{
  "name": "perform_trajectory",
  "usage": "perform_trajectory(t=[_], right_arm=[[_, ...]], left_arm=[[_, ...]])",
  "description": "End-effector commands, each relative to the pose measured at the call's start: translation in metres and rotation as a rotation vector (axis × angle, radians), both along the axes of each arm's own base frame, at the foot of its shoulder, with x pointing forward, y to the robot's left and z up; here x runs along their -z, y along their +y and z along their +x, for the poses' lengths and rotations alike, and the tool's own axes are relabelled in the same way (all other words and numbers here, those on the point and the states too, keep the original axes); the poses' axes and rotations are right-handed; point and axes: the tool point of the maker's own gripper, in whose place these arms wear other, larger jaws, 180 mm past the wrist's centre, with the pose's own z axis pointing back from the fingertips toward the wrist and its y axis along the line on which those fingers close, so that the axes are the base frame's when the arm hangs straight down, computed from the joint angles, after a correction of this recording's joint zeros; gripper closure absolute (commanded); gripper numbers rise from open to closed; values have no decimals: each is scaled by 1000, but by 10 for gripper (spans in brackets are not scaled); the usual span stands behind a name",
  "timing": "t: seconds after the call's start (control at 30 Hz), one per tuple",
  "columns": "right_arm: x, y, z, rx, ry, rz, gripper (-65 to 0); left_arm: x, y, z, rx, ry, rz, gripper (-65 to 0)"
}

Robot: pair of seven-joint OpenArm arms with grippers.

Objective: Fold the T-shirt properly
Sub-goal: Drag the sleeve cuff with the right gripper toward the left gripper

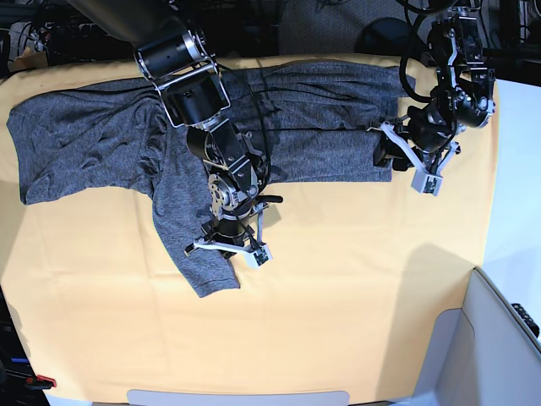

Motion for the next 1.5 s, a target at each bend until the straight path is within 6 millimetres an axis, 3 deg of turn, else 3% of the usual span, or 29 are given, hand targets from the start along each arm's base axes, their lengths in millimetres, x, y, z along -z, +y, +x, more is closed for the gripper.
perform_trajectory(t=[0.0, 0.13, 0.3, 0.57, 0.83, 0.93, 1.13, 1.47], right_arm=[[-11, -1, 8, 12, -16, 8, -4], [-22, 5, 7, 3, -47, 23, 0], [-49, 40, -15, -65, -115, 57, 0], [-114, 116, -89, -214, -212, 207, 0], [-143, 119, -153, -273, -216, 297, 0], [-147, 124, -174, -307, -200, 321, 0], [-130, 142, -203, -389, -109, 345, 0], [-114, 153, -196, -433, -69, 304, 0]], left_arm=[[-11, 2, 7, 4, -41, 5, -214], [-12, 2, 8, 3, -47, 4, -194], [-11, 2, 8, 2, -48, 6, -192], [-12, 4, 9, -2, -52, 8, -192], [-14, 4, 11, -3, -59, 8, -192], [-19, 4, 17, -3, -77, 8, -192], [-20, 5, 18, -5, -79, 8, -192], [-20, 7, 18, -7, -80, 12, -192]])
